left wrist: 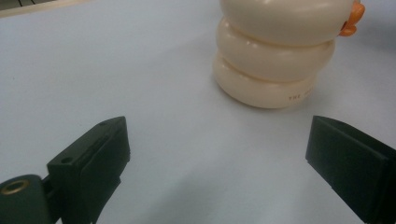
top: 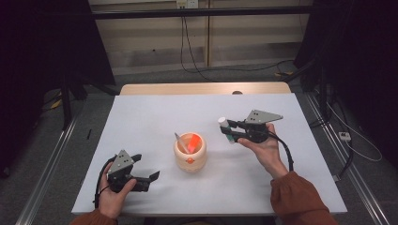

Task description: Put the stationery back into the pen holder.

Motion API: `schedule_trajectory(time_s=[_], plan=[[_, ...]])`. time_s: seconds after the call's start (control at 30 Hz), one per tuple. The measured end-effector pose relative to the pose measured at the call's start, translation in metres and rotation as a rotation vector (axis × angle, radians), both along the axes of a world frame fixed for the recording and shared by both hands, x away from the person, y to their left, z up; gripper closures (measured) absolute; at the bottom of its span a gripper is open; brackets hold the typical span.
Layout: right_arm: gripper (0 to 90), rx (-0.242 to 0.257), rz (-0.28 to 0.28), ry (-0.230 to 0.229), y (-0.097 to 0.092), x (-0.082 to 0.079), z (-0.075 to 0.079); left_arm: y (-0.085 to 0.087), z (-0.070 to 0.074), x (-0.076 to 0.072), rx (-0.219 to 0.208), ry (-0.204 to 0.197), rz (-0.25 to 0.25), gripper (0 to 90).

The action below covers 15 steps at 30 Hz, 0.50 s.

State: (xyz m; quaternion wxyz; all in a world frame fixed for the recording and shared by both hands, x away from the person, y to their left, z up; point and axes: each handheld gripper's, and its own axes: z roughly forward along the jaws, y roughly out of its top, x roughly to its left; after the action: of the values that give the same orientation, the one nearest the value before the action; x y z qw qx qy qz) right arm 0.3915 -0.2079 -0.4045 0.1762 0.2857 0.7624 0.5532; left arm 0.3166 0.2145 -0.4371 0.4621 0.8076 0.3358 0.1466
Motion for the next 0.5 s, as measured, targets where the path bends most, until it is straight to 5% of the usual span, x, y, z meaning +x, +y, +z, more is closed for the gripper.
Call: schedule_trajectory(time_s=[0.5], plan=[[66.6,0.111,0.025,-0.041,0.000,-0.001,0.023,0.000,0.000,0.000,-0.002,0.002,-0.002,6.1]])
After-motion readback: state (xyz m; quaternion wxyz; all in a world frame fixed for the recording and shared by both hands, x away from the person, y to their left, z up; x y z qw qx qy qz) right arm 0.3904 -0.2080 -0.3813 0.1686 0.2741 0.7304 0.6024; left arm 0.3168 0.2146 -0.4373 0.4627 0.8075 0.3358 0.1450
